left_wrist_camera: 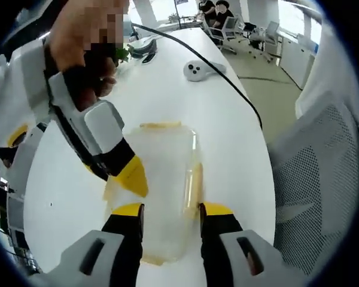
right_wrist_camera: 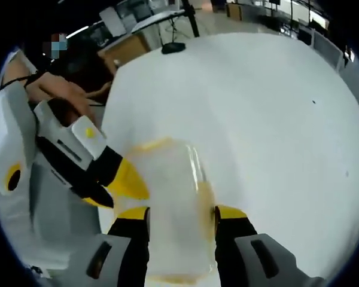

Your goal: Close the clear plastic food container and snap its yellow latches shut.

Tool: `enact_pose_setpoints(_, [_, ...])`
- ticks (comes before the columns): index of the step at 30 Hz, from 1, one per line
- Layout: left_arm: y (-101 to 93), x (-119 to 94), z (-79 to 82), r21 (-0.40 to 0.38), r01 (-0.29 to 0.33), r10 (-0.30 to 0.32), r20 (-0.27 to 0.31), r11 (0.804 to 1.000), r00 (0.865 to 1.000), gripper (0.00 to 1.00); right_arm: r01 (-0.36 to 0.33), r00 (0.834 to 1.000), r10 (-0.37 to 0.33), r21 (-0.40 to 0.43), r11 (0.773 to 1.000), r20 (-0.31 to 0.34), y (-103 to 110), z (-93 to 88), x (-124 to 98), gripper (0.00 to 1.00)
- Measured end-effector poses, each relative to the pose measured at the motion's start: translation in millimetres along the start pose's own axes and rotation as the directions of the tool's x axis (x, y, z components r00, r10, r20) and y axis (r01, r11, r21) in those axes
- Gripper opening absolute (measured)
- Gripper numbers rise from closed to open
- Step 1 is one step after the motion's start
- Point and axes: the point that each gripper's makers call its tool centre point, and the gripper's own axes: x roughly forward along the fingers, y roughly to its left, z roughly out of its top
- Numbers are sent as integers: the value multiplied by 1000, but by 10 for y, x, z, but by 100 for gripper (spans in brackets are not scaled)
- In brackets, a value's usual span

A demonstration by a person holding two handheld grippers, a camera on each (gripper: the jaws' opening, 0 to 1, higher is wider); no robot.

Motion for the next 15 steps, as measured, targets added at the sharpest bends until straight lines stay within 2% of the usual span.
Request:
enact_pose_setpoints(8, [21,45,5,21,-37,37,-19,999,999,40,-34,998,32,-36,999,-52,3,0,21,41])
enact_pose_setpoints(13, [30,51,-6,3,-53,53,-28,999,998,38,-49,995,45,-44,998,-84,11,-2,40,40])
enact_pose_setpoints(15, [24,71,3,0,-68,68,-18,998,998,36,-35,994,31,-31,999,-101,-20,25,45,37])
